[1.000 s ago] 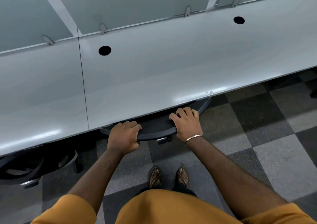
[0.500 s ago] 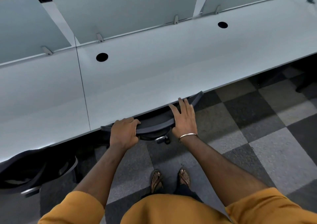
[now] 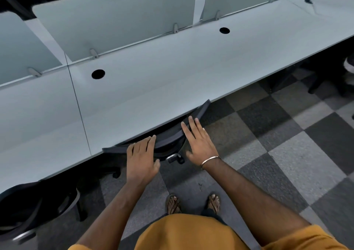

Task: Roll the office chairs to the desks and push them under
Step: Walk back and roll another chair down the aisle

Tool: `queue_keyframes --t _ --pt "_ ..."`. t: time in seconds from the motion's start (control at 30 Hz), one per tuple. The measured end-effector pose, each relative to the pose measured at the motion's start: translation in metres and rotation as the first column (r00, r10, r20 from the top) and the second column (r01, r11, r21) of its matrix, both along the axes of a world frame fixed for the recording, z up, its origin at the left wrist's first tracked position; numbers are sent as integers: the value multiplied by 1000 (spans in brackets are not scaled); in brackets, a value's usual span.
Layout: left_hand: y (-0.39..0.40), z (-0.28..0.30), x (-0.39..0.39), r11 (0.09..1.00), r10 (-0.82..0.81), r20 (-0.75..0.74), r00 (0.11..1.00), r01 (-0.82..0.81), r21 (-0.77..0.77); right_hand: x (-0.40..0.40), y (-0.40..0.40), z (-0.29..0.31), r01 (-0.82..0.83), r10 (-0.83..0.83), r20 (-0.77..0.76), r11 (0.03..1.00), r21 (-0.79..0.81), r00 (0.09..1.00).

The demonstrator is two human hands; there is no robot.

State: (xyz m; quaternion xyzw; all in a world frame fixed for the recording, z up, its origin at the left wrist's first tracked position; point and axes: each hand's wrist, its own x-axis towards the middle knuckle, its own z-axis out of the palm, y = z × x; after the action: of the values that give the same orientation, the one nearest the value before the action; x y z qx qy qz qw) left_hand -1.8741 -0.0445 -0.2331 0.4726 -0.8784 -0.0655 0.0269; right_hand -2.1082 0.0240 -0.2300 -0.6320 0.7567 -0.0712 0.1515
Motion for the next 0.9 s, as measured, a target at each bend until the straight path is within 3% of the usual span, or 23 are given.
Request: queue_keyframes --t 0.3,0.4,0.6,0.9 --pt "27 -3 -19 998 -18 109 994 11 64 2 27 -8 -26 27 -40 999 34 999" --pt "23 -4 -26 990 -4 154 988 -18 139 -2 28 -7 -22 23 -14 999 47 1000" --pt "13 2 -42 957 -31 242 970 -42 289 -5 21 8 4 9 -112 993 115 994" --pt "18 8 -41 957 -37 241 970 -35 287 -6 24 13 9 -7 -14 992 124 1000"
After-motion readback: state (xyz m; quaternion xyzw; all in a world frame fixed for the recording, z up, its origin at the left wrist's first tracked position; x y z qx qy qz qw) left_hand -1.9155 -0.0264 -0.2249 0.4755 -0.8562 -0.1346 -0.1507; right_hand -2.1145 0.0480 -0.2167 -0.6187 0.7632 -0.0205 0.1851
